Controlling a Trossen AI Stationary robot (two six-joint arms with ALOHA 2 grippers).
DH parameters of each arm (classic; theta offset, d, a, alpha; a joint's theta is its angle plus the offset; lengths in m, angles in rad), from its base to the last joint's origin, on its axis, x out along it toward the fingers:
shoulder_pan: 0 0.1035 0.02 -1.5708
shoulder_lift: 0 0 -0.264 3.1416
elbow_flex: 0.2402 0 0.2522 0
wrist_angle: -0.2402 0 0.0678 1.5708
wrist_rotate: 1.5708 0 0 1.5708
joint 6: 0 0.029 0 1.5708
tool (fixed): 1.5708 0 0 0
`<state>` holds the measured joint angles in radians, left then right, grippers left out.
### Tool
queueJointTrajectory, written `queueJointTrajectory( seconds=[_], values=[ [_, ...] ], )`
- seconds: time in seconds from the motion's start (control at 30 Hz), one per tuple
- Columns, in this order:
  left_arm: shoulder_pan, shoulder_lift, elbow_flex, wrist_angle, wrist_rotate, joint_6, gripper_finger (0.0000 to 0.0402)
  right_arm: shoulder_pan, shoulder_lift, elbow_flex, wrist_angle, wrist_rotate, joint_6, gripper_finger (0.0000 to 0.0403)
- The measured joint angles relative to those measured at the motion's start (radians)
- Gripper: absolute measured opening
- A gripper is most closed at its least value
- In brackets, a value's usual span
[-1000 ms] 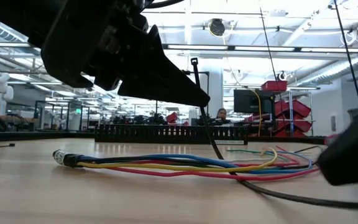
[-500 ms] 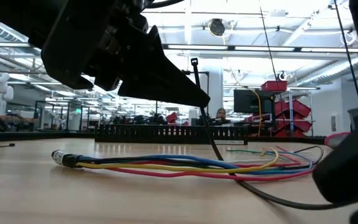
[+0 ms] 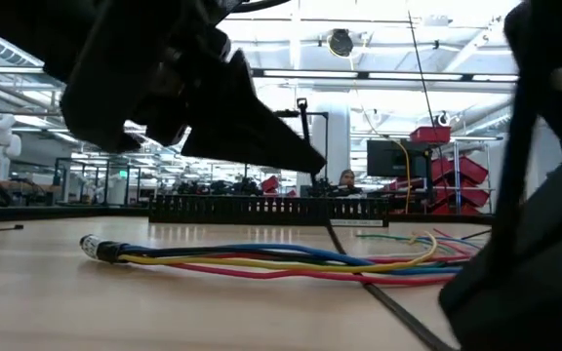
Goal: Ziptie cables
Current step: Wrap the zip tie around the cable wires
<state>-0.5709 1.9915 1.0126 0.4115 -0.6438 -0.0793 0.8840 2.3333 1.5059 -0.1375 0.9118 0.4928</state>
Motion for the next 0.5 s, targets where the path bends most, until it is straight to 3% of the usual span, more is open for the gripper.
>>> queueJointTrajectory(
  seconds=[0.23, 0.5],
  values=[
    [-0.004, 0.000, 0.000, -0.094, -0.079, 0.054, 0.0000, -0.014, -0.023, 0.000, -0.015, -0.031, 0.063, 0.0001],
    [-0.041, -0.001, 0.061, -0.081, -0.153, 0.317, 0.0000, -0.062, -0.137, 0.000, -0.107, -0.156, 0.127, 0.0000]
  ],
)
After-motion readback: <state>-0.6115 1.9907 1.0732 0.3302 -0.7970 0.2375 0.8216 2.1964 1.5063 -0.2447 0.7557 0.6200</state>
